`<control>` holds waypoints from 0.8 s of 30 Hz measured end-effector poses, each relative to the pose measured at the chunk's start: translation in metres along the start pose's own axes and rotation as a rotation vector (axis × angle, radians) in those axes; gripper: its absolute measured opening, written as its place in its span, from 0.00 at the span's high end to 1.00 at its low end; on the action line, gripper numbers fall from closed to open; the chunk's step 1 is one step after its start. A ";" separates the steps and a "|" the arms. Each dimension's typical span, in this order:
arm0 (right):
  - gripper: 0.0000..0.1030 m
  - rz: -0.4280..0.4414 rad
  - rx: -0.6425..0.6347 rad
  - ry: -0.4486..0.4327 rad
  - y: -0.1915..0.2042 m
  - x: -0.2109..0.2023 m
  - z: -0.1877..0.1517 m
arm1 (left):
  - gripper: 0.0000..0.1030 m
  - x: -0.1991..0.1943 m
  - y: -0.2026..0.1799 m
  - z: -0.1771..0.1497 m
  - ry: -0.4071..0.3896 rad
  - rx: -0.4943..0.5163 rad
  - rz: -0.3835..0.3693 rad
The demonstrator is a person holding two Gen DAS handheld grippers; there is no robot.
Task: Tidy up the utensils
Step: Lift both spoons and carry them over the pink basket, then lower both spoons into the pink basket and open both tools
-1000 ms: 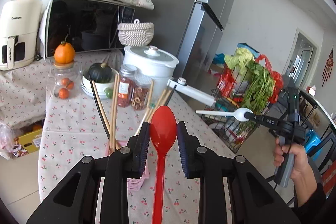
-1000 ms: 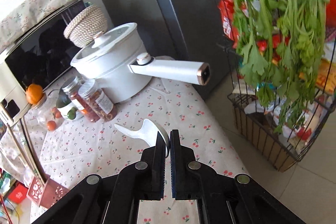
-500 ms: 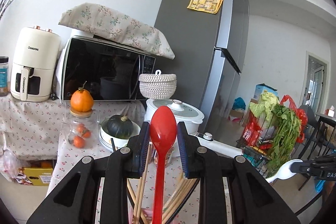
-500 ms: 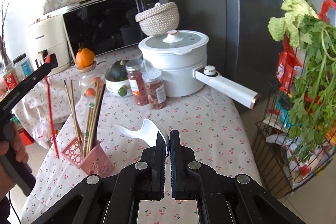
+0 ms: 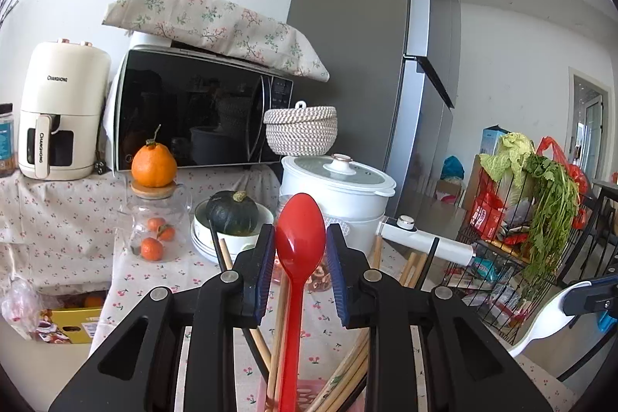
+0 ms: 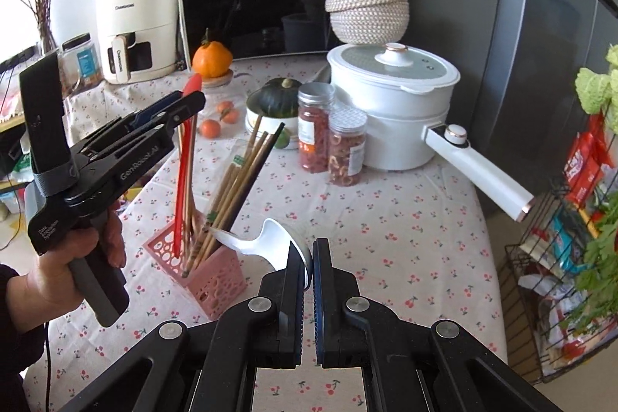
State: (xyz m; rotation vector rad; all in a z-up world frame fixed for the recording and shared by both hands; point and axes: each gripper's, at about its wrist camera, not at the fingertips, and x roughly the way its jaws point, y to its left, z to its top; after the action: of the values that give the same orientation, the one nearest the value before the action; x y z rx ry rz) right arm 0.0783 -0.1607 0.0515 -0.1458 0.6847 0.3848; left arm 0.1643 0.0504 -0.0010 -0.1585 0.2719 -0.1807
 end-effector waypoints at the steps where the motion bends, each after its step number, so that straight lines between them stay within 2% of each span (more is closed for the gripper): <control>1: 0.99 0.007 -0.008 0.008 0.003 0.002 0.000 | 0.71 -0.001 0.001 0.000 0.013 0.001 0.000; 7: 0.99 0.023 -0.030 0.068 0.018 0.016 0.006 | 0.51 -0.023 0.007 0.003 0.094 -0.001 0.014; 13: 0.99 0.020 -0.062 0.149 0.035 0.038 0.023 | 0.34 -0.049 0.027 0.000 0.297 -0.112 0.079; 16: 0.99 0.007 -0.104 0.207 0.047 0.050 0.039 | 0.30 -0.059 0.035 -0.009 0.383 -0.134 0.113; 20: 0.97 0.023 -0.113 0.344 0.057 0.080 0.057 | 0.29 -0.072 0.044 -0.022 0.452 -0.160 0.144; 22: 0.97 0.022 -0.094 0.397 0.060 0.094 0.064 | 0.26 -0.078 0.049 -0.028 0.477 -0.189 0.156; 24: 0.94 0.037 -0.044 0.403 0.061 0.101 0.071 | 0.23 -0.083 0.051 -0.033 0.504 -0.206 0.163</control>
State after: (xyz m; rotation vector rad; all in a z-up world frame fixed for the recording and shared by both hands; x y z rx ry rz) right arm 0.1674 -0.0567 0.0413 -0.2563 1.0772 0.4104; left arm 0.0846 0.1117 -0.0211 -0.2934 0.8040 -0.0271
